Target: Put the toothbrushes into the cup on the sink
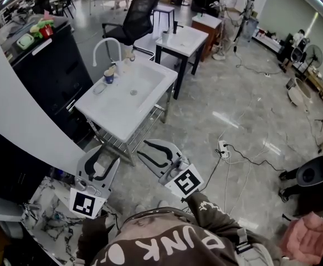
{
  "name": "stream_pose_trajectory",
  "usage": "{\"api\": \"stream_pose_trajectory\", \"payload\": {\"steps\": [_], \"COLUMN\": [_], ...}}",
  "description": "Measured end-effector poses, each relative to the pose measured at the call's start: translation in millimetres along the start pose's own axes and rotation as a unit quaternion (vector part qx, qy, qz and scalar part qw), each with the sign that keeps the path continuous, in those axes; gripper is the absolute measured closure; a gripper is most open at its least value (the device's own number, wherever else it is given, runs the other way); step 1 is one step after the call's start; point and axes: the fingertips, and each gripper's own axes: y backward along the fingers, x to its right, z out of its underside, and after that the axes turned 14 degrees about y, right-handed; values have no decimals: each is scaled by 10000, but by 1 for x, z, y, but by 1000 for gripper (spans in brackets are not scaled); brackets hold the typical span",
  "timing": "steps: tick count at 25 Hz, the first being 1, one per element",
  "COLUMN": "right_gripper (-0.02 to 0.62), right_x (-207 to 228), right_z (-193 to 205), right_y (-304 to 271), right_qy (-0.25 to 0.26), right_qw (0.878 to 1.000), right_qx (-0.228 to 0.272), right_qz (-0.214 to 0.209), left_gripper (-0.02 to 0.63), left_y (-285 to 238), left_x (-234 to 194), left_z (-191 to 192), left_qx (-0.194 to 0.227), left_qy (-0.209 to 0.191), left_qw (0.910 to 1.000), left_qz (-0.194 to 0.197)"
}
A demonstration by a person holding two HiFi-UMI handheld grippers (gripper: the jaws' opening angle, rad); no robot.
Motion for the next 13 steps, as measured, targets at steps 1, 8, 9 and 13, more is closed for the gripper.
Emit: {"api": "stream_pose_trajectory", "payload": {"steps": [1, 8, 9, 13], "right_gripper": [454, 454, 454, 454], "right_x": [-1, -3, -4, -6], "right_z": [-1, -13, -13, -14], "right_y": [0, 5, 5, 6], "right_qy": [13, 14, 26, 44], "right_qw": [10000, 9999, 9999, 9999], "right_qx": [5, 82, 76, 61], "right_qz": [2, 96, 95, 90], "left_gripper": [423, 423, 423, 423], "left_y": [1, 8, 8, 11], "left_x": [1, 6, 6, 5], "left_z": [0, -9, -10, -13], "left_qx": [18, 153, 159, 161], "left_qy": [-1, 69, 58, 30], "left_qw": [10000, 9998, 9998, 9999], "left_qz": [4, 87, 82, 55]}}
